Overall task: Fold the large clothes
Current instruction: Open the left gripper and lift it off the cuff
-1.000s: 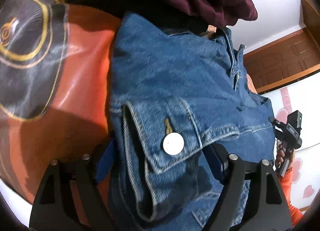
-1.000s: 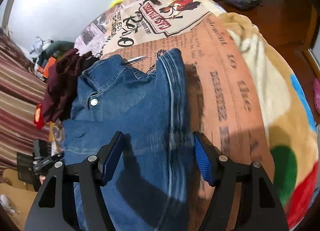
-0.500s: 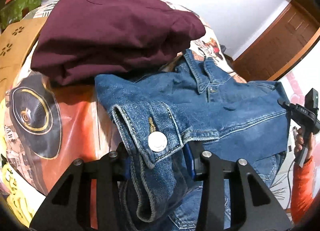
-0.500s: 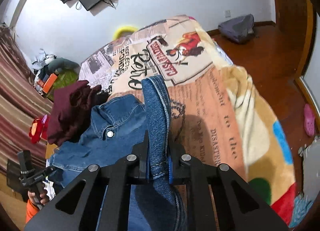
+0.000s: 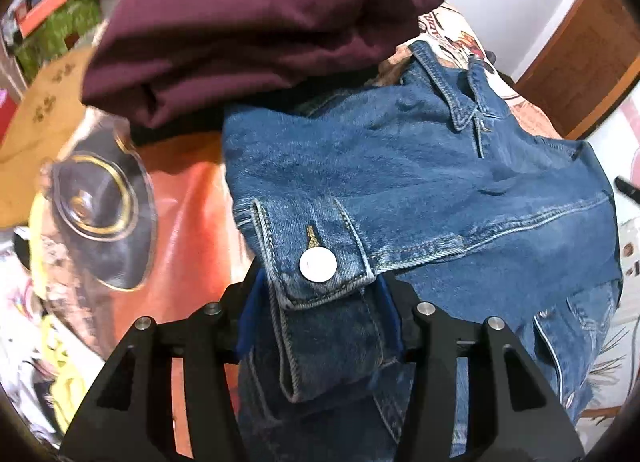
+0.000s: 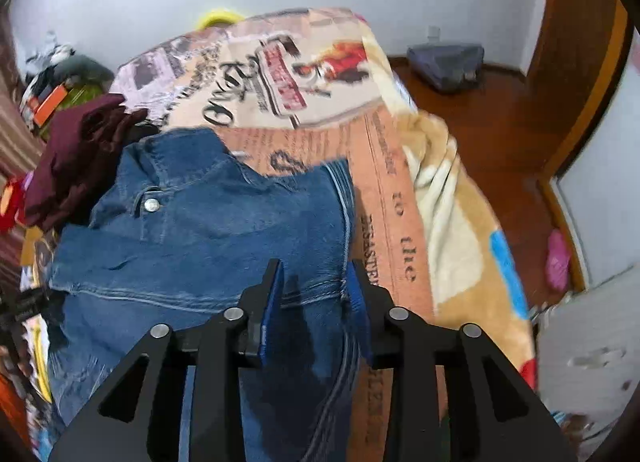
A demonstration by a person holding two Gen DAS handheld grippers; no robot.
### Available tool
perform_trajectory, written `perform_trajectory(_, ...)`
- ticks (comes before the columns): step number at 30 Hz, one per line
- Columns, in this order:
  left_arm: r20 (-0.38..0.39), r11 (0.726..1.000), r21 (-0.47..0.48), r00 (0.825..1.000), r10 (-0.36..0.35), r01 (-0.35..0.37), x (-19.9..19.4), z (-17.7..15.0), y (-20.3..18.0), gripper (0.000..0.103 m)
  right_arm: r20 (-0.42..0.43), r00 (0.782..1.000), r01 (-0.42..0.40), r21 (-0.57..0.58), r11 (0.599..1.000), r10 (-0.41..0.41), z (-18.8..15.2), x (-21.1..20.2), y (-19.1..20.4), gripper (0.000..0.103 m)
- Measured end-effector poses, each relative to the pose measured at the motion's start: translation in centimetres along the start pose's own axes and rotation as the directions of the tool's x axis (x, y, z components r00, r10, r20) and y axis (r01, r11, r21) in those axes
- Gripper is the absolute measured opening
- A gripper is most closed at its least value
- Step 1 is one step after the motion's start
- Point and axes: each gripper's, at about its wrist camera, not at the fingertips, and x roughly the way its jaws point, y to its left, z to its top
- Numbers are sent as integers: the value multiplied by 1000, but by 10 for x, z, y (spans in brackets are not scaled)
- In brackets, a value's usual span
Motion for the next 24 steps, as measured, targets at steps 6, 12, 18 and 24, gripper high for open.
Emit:
perform_trajectory(6,127,996,74,991,34,-43,-64,-5,-10,50,93,996,5,-61,998,1,-10,-54,15,53)
perform_trajectory(12,230,993,97,972,37,-61,-113,-11,-18,71,117,993,-2,-107,994,14,-23,-79,27,60)
perform_trajectory(18,210,997,76,978,-16,0,-129,-35,-11,87,77,996,-40,-105,994,48,-48,-81,29,63)
perform_trajectory(24,78,999,39,997,-6,3,-90,-71,9,87,-9,999,-34,-76,997,33,-82,-62,19,63)
